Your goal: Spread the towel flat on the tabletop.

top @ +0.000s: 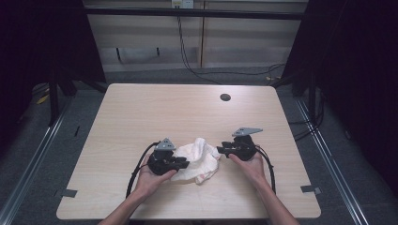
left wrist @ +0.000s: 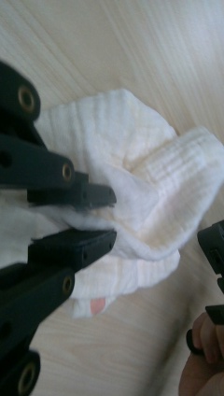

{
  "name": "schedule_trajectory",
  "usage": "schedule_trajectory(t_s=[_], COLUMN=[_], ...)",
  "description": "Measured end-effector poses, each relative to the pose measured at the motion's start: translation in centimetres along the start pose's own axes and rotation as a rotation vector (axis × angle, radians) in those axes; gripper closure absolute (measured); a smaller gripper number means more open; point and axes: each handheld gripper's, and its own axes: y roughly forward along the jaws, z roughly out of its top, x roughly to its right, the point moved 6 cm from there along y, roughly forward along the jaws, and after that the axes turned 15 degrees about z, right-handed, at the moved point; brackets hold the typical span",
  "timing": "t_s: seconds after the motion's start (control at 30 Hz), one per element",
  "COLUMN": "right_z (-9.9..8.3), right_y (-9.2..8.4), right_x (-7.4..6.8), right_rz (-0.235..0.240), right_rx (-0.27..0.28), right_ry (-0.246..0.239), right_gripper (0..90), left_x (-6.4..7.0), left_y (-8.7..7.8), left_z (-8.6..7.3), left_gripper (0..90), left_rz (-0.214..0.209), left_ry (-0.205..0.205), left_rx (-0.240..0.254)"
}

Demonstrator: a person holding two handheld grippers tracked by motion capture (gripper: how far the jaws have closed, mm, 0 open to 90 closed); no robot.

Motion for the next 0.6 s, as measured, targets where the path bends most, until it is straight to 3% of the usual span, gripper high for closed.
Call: schedule_trajectory(t_s=[0.07,0.13,0.3,0.4,0.43,0.47,0.5,0.6], right_z=[-0.5,-0.7,-0.9,-1.2,-1.4,-1.4,-1.4,-1.3], right_y=[0.9,1.2,1.2,1.1,1.3,1.3,1.6,1.9], right_x=[0.0,-0.1,-0.4,-0.9,-1.4,-1.4,-2.0,-2.6], right_rz=[0.011,0.012,-0.031,-0.015,0.021,0.021,0.065,0.078], right_rx=[-0.028,-0.044,-0.069,-0.072,-0.064,-0.064,-0.069,-0.075], right_ry=[0.008,-0.003,-0.044,-0.054,-0.034,-0.034,-0.018,-0.030], right_gripper=[62.7,62.7,68.2,77.3,81.6,81.6,85.2,86.3], left_x=[0.0,0.0,-0.8,-1.8,-2.3,-2.3,-2.8,-3.5], left_y=[0.2,0.3,-0.1,-0.5,-0.9,-0.9,-1.5,-1.8], left_z=[-0.2,-0.2,-0.5,-1.0,-1.1,-1.1,-1.1,-1.1], left_gripper=[86.9,87.6,88.0,88.1,87.9,87.8,87.9,87.9], left_rz=[0.017,0.011,0.035,0.046,0.040,0.040,0.049,0.053], left_ry=[0.017,0.007,0.019,0.002,0.009,0.009,0.012,0.004], left_rx=[-0.013,-0.015,-0.031,-0.034,-0.036,-0.036,-0.037,-0.032])
